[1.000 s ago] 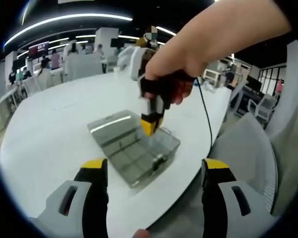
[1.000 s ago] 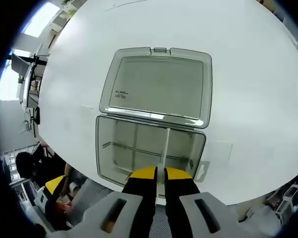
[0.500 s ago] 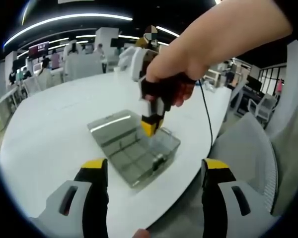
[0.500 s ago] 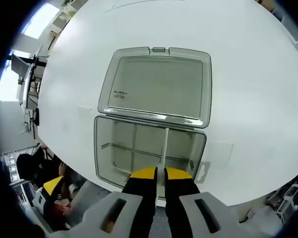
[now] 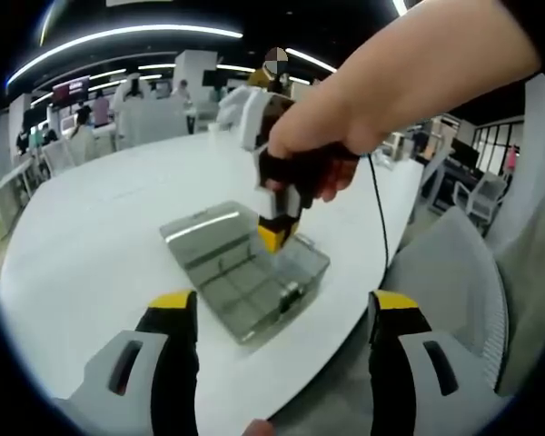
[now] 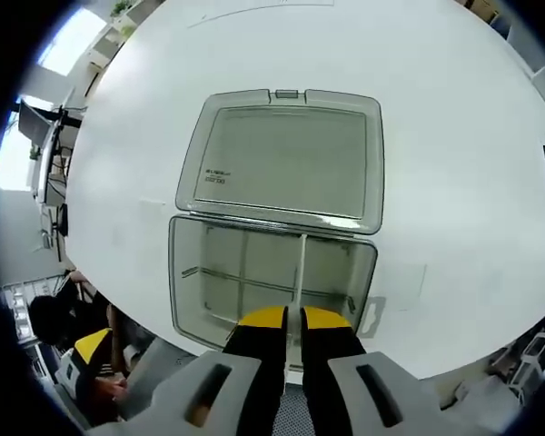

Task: Insert the divider into the dual guide fixture by aligning both edges with the guide slots and pushing it downward to the bottom, including one-sided entry, uneven engagement, binding, and posture correction.

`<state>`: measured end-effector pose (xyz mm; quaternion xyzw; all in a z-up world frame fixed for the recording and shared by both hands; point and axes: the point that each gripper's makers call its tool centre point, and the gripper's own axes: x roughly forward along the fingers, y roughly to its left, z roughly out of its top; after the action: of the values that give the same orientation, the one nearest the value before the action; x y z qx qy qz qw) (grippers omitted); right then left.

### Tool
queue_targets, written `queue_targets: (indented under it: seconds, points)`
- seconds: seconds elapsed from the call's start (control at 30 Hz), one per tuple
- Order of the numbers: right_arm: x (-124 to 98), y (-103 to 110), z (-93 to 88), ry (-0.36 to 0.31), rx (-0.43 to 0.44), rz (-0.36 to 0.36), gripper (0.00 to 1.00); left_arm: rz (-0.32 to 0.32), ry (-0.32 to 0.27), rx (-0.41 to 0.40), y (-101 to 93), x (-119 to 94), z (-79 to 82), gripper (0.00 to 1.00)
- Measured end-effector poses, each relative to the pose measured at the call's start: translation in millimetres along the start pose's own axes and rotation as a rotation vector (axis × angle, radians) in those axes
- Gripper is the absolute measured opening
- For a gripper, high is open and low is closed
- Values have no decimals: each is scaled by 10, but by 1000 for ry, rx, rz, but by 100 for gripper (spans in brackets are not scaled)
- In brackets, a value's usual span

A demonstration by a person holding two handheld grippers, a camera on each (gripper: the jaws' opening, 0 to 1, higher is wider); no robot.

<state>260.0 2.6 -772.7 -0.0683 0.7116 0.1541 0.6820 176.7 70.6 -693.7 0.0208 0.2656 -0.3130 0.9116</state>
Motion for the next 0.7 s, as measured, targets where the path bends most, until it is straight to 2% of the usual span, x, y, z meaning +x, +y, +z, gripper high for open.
queue_targets:
  seconds: [0.4,0.7]
  points:
    - [-21,-21,60,26,13,10,0,-2,1,0,6,-3,-1,74]
    - [-19,-34,63,17,38,13,0,-2,2,2,-9,3,2,74]
